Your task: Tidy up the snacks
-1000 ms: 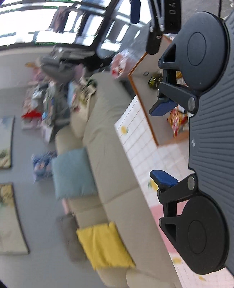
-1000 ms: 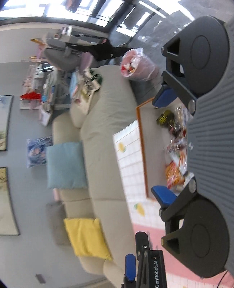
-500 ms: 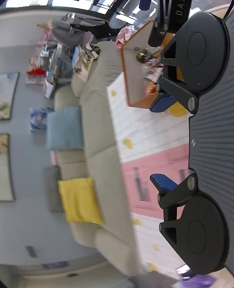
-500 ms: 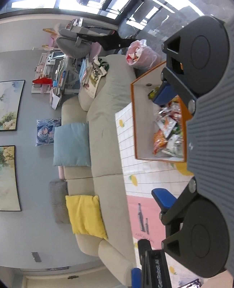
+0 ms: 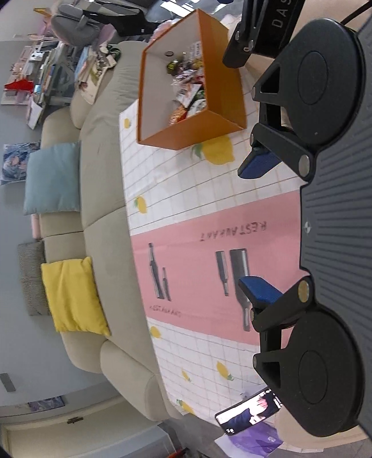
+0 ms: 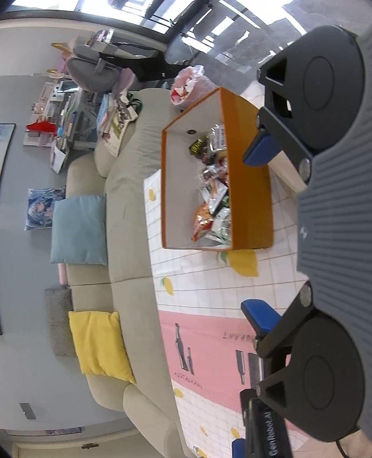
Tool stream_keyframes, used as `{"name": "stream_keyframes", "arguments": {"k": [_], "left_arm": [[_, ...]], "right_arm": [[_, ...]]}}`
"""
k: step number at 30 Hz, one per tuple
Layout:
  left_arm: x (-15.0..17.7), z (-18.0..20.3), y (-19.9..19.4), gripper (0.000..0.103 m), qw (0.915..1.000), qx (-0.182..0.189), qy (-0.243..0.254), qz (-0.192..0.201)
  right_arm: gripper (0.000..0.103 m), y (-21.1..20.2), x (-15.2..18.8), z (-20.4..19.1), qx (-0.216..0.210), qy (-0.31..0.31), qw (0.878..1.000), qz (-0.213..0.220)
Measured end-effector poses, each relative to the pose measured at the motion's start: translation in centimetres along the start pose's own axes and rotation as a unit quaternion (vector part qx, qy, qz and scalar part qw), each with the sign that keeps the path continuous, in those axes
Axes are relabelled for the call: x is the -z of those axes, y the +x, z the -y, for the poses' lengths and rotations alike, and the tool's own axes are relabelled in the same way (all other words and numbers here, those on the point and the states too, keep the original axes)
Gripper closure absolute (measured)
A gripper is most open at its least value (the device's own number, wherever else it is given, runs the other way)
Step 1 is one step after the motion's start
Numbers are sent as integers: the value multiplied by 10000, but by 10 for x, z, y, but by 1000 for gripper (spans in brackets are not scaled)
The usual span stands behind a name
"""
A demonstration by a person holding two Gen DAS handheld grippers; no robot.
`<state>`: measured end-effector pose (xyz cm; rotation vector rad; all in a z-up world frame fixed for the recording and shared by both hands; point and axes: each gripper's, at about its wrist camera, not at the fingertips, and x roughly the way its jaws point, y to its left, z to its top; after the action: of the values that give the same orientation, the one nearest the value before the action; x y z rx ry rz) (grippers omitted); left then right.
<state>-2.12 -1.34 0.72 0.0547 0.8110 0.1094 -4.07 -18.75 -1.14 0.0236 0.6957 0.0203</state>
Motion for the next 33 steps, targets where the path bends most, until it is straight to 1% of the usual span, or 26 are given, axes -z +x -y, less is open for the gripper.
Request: {"name": "stream_keyframes", "arguments": {"k": [4,9,17,33], "left_arm": [[3,2,5,12,9999,22,26,-139],[5,4,6,12,9998,21,78,-193],[4,2,5,12,9998,20,58,-177],[4,0,5,12,9998,15,40,-188]], "right_arm": [[6,3,2,-1,22,-21,10000,-75],[6,3,2,-1,38,-8,10000,-76],[6,1,2,-3,34,-69,10000,4],[6,0,2,-4,31,-79,10000,11]]}}
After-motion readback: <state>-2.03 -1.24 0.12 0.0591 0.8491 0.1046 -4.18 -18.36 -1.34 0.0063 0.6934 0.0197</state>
